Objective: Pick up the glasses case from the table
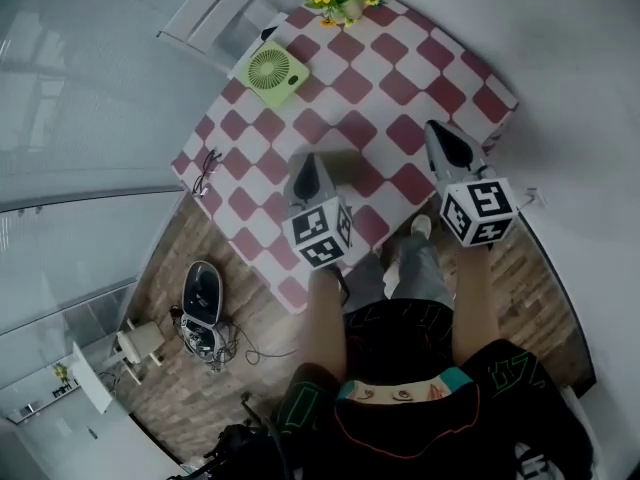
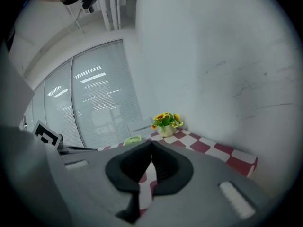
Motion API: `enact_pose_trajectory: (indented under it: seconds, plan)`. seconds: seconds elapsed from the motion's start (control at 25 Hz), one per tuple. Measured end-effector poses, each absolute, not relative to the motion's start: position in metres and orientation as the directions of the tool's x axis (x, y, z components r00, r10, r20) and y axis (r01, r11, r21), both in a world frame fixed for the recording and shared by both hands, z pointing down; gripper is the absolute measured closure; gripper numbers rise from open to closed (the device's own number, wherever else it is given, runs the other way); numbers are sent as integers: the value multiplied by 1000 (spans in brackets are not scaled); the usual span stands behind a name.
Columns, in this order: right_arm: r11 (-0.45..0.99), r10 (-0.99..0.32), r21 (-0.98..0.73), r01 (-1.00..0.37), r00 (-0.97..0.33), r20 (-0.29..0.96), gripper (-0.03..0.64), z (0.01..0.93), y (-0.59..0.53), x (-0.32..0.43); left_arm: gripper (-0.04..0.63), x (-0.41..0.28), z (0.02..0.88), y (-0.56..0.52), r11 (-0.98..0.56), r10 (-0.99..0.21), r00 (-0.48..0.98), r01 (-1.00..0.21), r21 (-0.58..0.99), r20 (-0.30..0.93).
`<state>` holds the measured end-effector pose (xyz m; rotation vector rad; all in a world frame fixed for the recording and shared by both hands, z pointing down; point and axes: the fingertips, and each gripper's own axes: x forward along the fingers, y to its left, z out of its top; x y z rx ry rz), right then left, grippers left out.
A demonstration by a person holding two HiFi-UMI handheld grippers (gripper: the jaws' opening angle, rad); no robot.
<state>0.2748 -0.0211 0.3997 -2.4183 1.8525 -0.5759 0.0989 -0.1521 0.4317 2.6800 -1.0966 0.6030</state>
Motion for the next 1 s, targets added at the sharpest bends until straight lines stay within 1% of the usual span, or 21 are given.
enact_pose_trajectory:
  seconds: [0.12, 0.36, 0.56, 0.72, 1.0]
  plan:
    - [-247, -947, -259, -934, 177, 268, 612, 406, -27, 286, 588, 107, 437, -148, -703, -654, 615, -710, -53, 440]
    - [-142, -964, -253, -957, 76, 255, 612, 398, -63, 295, 588, 99, 428, -154, -644, -705, 563, -763, -58, 431]
    - [10, -960, -234, -972, -74, 269, 612, 396, -110, 262, 588, 66, 431, -175, -554, -753, 482, -832, -36, 448]
    - [100, -942, -210, -973, -161, 296, 612, 406, -142, 232, 588, 52, 446, -191, -523, -759, 438, -850, -52, 482]
    - [319, -848, -148, -936, -352, 396, 612, 423, -194, 180, 588, 29, 465, -222, -441, -775, 376, -898, -9, 509]
